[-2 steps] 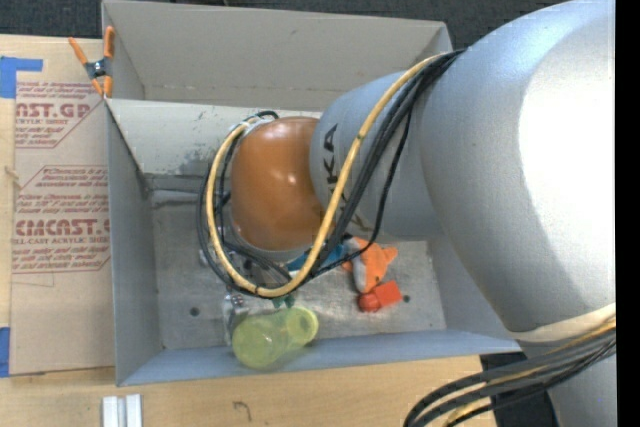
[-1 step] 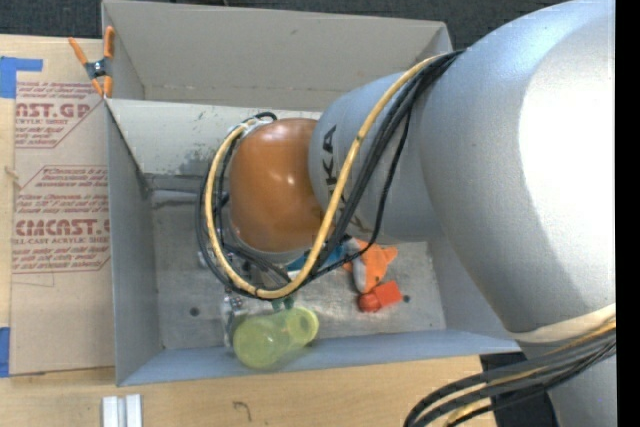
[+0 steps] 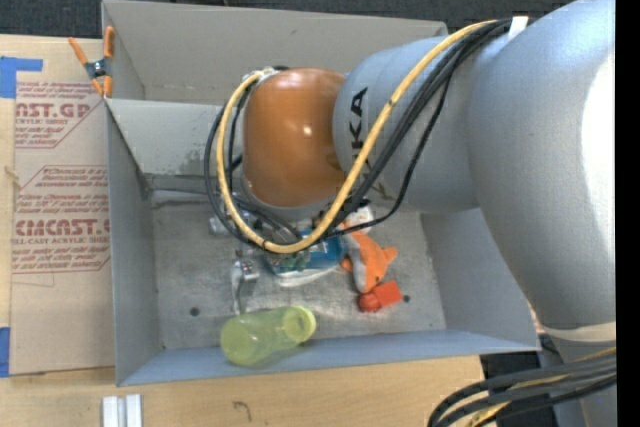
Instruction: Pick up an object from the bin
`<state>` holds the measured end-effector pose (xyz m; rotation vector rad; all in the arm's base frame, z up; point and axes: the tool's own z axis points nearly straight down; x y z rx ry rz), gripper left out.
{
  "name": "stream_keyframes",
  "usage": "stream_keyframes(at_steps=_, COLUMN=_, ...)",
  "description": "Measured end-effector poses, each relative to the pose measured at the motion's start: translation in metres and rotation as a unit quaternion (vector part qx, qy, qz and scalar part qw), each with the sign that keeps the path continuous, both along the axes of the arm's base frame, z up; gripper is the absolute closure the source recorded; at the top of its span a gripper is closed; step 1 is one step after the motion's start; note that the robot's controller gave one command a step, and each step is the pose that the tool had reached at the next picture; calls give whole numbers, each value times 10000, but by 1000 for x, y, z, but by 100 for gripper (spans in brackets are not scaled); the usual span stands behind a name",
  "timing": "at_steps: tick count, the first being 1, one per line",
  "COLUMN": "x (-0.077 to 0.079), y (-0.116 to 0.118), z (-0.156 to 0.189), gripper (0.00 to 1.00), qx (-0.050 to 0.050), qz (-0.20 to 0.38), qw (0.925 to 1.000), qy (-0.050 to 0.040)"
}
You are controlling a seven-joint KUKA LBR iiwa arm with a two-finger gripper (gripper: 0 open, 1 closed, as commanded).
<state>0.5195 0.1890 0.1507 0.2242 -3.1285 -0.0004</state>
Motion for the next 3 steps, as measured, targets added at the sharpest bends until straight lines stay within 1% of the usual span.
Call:
stream_keyframes(at_steps=1, x=-18, y=-53, z=-71, gripper=100, qx=43, qz=1047, qw=9944, qy=-102)
stream_keyframes(at_steps=2, x=-18, y=-53, z=-71, gripper=100, qx=43, qz=1046, qw=9945, qy=-101)
stream_keyframes(at_steps=3, x=-32, y=-45, z=91, gripper=100, qx=10, qz=1054, qw=9944, qy=-56)
